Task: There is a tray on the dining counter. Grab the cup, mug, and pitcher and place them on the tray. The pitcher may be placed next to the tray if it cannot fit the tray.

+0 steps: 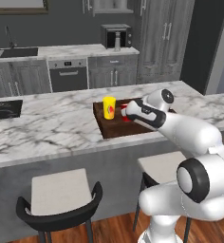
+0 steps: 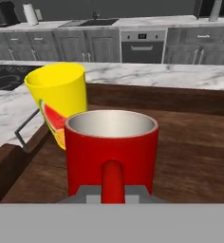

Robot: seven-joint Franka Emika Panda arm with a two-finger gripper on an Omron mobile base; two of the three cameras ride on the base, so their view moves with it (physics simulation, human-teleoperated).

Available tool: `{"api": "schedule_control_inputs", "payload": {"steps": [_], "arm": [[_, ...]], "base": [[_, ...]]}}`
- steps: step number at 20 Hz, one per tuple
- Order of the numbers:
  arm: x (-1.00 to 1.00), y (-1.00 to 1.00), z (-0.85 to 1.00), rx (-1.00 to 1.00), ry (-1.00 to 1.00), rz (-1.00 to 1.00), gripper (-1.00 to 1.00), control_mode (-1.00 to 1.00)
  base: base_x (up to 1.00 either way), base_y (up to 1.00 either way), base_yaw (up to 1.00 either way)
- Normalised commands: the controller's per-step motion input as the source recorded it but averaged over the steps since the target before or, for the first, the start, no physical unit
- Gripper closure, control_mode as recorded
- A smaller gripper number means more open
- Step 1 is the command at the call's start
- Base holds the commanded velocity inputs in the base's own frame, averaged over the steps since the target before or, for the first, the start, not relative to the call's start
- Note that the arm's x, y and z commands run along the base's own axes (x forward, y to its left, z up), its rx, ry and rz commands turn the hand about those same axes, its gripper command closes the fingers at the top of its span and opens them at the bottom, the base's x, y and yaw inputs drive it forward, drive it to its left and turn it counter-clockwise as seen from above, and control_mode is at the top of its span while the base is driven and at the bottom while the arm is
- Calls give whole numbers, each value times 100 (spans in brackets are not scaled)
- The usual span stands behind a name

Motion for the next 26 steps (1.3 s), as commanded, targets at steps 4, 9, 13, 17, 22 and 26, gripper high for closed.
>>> {"api": "schedule_control_inputs", "payload": {"steps": [4, 9, 13, 17, 22, 26], "arm": [[8, 0, -12, 1, 0, 0, 100, -100], [2, 0, -13, 1, -3, 0, 100, -100], [1, 0, -14, 0, -4, 0, 100, -100], [9, 4, -18, 0, -1, 0, 100, -100], [4, 3, -12, 0, -5, 0, 100, -100], [0, 0, -5, 1, -10, 0, 100, -100]], "base": [[0, 0, 0], [0, 0, 0], [0, 0, 0], [0, 0, 0], [0, 0, 0], [0, 0, 0]]}}
